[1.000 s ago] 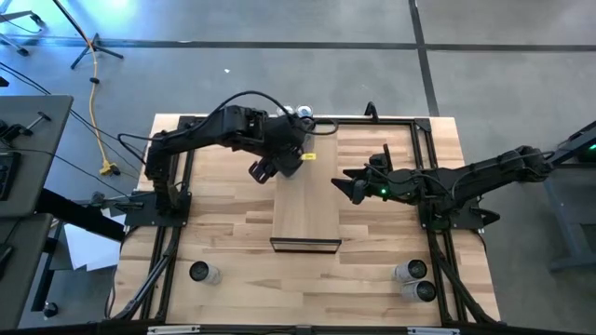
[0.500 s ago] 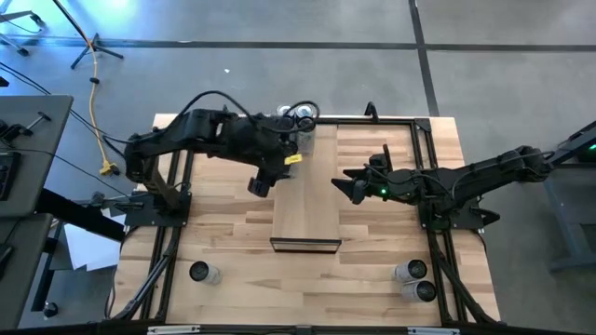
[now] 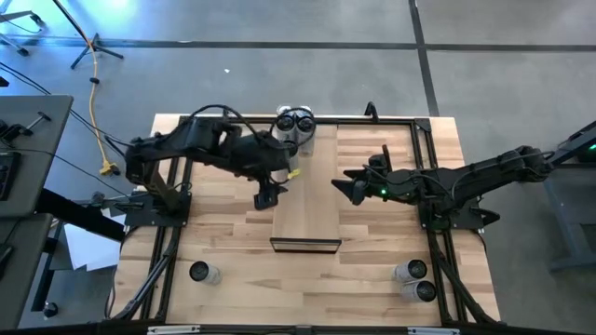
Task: Place canned beverage on shelf
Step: Put the left white yellow soda can on the shelf
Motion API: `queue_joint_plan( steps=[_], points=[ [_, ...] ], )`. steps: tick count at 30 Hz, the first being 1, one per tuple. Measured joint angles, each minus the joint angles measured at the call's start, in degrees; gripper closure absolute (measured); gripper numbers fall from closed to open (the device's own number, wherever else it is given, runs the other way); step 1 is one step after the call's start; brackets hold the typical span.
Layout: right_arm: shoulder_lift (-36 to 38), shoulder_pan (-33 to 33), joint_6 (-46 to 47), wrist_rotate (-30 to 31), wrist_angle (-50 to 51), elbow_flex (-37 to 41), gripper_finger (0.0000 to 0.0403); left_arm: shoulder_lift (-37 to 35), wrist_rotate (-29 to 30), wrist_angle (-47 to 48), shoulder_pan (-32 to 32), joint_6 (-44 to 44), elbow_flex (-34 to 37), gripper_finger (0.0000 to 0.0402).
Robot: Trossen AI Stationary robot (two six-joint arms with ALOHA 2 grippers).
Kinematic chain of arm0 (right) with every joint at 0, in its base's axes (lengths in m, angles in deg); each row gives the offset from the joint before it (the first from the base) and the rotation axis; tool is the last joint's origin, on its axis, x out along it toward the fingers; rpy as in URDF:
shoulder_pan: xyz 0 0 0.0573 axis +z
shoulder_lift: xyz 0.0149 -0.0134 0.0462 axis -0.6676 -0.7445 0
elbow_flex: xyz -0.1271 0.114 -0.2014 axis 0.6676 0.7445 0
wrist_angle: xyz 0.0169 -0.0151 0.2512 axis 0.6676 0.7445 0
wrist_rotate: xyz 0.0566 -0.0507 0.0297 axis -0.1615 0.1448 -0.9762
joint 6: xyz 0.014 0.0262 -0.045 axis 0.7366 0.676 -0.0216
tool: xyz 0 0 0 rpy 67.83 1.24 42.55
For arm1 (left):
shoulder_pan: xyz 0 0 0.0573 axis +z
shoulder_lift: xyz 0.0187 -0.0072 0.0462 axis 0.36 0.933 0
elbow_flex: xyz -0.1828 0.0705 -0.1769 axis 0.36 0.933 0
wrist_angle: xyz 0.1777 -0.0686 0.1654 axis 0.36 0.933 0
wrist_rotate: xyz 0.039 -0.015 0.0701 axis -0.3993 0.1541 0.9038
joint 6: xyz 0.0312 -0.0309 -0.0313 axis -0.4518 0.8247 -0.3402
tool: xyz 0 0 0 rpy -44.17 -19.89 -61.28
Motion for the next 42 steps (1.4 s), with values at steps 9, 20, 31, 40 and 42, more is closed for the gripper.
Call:
queue_joint_plan(
  steps=[9, 20, 31, 40, 42],
  points=[
    [0.96, -0.03, -4.93, -8.01, -0.08, 0.0, 0.0006, -8.5, 6.01, -23.49, -5.93, 2.51, 19.42, 0.0118],
    [10.77, 0.13, -12.05, -10.3, 0.33, -0.04, 0.0006, -26.89, 8.02, -69.89, -8.8, 13.4, 62.29, 0.0118],
    [10.19, -0.15, -15.97, -7.59, 0.94, -0.07, 0.0006, -18.29, 25.33, -80.69, -13.9, 23.06, 71.99, 0.0215],
    [10.21, -0.15, -16.98, -6.03, 1.21, -0.07, 0.0006, -14.34, 31.43, -87.43, -12.11, 23.48, 71.97, 0.0387],
    [10.21, -0.15, -16.98, -6.03, 1.21, -0.07, 0.0006, -14.36, 35.07, -87.03, -11.58, 22.47, 71.97, 0.0396]
  ],
)
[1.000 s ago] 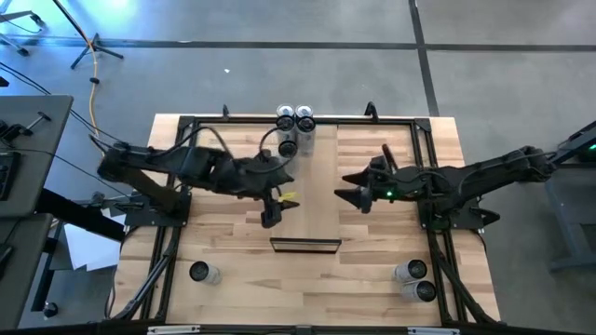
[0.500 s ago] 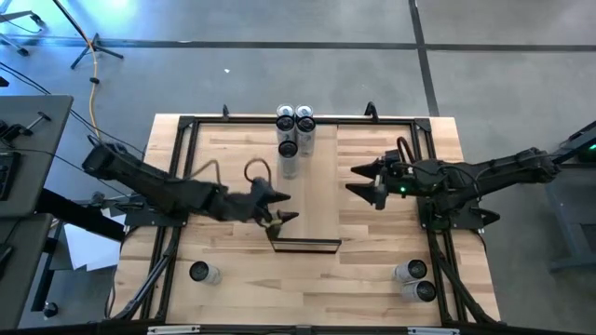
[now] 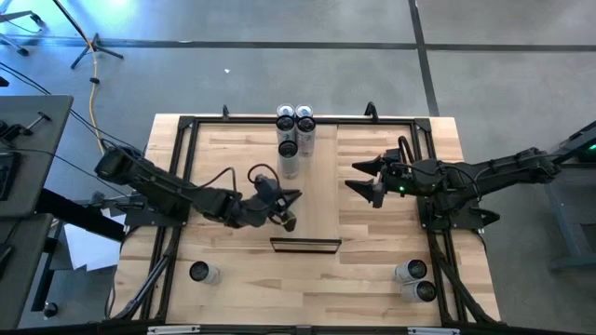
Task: Place canned beverage on shelf
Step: Put the left white yellow soda can on the shelf
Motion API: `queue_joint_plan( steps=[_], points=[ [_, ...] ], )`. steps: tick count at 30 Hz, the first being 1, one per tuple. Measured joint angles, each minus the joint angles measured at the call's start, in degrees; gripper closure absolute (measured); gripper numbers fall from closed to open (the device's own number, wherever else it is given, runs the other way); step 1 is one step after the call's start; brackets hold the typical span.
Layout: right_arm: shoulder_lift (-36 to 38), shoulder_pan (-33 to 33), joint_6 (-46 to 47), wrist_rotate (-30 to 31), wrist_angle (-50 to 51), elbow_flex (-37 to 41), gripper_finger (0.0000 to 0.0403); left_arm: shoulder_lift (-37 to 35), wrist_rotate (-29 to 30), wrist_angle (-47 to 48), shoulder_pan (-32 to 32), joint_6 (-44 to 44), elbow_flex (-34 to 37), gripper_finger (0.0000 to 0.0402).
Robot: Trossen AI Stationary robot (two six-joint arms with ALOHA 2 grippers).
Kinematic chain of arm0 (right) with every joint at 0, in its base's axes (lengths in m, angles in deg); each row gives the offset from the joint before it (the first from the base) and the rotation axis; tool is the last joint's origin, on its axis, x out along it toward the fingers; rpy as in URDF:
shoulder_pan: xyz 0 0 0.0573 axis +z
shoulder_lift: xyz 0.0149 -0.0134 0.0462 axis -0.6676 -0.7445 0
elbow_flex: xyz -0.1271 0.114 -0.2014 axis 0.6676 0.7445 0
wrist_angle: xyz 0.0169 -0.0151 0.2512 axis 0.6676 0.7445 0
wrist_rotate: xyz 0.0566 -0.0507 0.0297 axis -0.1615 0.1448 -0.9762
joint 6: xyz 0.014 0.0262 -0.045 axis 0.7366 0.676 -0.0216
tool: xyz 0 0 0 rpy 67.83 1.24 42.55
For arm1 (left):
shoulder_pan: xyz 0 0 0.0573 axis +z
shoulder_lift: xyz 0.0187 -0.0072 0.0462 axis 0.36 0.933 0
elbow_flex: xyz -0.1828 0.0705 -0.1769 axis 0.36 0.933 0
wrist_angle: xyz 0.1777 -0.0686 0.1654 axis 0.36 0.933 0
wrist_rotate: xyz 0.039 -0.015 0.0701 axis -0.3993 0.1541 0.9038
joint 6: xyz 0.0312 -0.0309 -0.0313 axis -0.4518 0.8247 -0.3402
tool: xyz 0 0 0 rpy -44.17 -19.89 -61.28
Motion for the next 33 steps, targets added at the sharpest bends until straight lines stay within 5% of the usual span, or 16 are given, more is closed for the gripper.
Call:
queue_joint_plan(
  steps=[12, 33],
  points=[
    [-0.02, 0.0, 0.57, -0.05, 0.01, 0.0, 0.0006, 0.02, -3.16, 0.81, 6.25, -7.36, 0.0, 0.0401],
    [-0.04, 0.0, 5.16, -0.44, 0.03, 0.0, 0.0006, -0.22, 3.32, 3.84, 6.06, -7.45, 0.0, 0.0401]
  ],
)
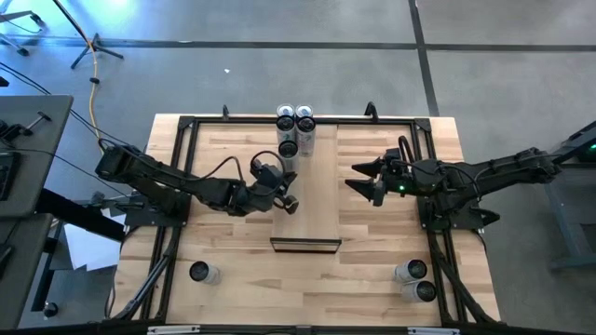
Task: Place canned beverage on shelf
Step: Put the left white yellow soda can on the shelf
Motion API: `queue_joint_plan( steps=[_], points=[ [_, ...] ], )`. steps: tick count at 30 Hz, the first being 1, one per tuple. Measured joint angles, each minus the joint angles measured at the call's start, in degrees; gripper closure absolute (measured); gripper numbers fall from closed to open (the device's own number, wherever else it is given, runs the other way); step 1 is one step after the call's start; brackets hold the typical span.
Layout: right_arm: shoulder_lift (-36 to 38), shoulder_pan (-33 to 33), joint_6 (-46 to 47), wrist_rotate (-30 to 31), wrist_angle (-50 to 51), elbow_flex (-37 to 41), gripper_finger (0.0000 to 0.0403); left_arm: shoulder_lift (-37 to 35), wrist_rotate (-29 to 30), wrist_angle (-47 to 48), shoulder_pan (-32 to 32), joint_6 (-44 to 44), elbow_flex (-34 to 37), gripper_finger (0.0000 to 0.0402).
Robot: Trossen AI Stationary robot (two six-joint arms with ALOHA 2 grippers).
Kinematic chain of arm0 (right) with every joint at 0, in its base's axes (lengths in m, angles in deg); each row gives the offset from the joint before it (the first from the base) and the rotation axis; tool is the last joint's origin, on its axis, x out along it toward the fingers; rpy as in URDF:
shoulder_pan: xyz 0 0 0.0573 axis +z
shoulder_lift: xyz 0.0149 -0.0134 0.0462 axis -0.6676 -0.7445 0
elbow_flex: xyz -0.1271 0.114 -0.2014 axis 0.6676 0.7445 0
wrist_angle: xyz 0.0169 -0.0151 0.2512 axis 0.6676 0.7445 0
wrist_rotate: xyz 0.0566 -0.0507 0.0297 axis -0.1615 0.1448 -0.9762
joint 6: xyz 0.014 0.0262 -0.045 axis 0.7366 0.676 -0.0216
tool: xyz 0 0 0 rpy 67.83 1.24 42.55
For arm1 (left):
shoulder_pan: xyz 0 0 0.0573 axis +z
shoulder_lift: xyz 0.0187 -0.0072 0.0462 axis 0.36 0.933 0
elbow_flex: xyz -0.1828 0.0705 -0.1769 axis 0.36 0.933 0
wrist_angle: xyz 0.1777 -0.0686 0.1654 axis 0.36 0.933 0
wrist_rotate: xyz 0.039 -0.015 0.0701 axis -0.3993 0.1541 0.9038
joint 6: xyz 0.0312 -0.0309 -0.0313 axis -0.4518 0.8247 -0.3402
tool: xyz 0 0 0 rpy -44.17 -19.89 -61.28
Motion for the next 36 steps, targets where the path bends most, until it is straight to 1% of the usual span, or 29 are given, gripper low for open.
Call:
queue_joint_plan(
  steps=[9, 19, 32, 36],
  points=[
    [0.0, 0.0, 0.0, -0.2, 0.0, 0.02, 0.0006, 0.02, 1.11, 2.68, 0.0, 0.58, 0.0, 0.0401],
    [-0.03, 0.0, 0.0, -0.2, 0.0, 0.02, 0.0006, 0.0, 5.26, 2.92, -0.02, 0.94, 0.0, 0.0401],
    [-0.05, 0.0, 0.03, -0.17, 1.05, 0.02, 0.0006, 0.0, 5.53, 3.6, 0.0, -1.51, 0.0, 0.0401],
    [-0.05, 0.0, 1.49, -0.14, 1.43, 0.02, 0.0006, 0.0, 7.01, 4.51, 0.0, -1.51, 0.0, 0.0401]
  ],
)
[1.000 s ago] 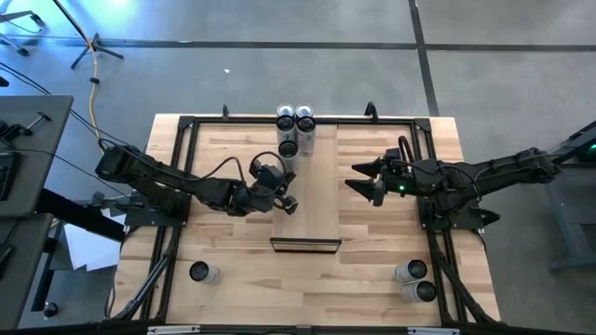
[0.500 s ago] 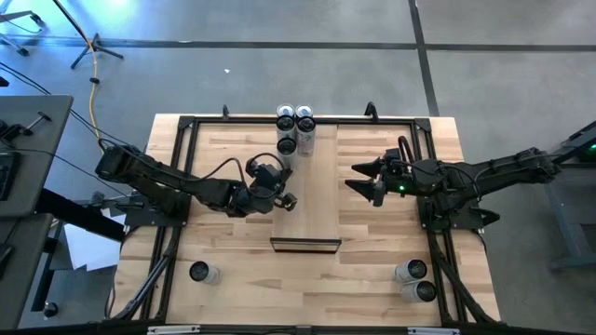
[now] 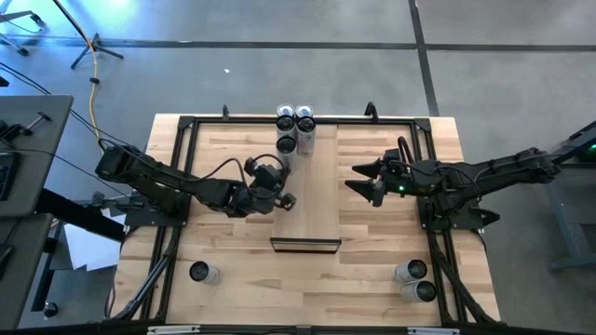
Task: Place canned beverage on shelf
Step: Put the left white yellow soda can on the shelf
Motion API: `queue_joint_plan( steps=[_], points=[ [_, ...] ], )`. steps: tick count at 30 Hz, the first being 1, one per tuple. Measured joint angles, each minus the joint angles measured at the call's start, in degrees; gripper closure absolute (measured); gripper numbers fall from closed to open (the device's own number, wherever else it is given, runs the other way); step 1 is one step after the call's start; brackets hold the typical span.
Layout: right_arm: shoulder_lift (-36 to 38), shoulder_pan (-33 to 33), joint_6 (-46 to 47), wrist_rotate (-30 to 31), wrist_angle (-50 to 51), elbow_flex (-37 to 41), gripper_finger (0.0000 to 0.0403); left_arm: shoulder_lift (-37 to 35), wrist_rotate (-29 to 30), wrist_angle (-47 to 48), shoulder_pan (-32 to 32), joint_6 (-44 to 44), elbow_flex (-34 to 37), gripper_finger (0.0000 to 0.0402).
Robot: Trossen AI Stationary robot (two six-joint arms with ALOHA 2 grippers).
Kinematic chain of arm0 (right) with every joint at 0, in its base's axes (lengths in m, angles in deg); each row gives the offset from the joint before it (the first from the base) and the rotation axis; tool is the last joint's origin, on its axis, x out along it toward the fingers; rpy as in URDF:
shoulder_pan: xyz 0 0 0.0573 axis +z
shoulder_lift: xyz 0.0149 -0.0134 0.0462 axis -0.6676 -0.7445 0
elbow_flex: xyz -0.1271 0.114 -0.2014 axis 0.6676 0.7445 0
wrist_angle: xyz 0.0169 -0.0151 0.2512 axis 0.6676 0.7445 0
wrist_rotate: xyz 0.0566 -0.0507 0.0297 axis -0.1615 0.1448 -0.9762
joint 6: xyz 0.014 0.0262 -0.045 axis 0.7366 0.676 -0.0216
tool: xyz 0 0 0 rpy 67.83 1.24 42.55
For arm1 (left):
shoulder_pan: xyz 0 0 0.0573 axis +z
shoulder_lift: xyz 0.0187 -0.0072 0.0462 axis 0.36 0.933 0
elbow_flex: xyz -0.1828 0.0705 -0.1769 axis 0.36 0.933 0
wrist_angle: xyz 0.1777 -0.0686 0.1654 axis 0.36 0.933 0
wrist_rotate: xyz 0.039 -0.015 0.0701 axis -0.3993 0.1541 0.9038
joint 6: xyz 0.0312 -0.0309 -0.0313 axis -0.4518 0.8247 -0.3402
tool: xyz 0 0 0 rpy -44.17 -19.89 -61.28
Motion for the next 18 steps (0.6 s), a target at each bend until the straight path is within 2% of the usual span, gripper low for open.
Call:
queue_joint_plan(
  steps=[5, 18],
  points=[
    [0.0, 0.0, 0.48, 0.01, 0.69, 0.0, 0.0006, 0.0, 1.72, 0.06, 0.15, 0.17, 0.0, 0.0401],
    [0.0, 0.0, 0.9, 0.03, 0.69, 0.0, 0.0006, 0.0, 0.67, -0.18, 1.88, 0.4, 0.0, 0.0401]
  ],
)
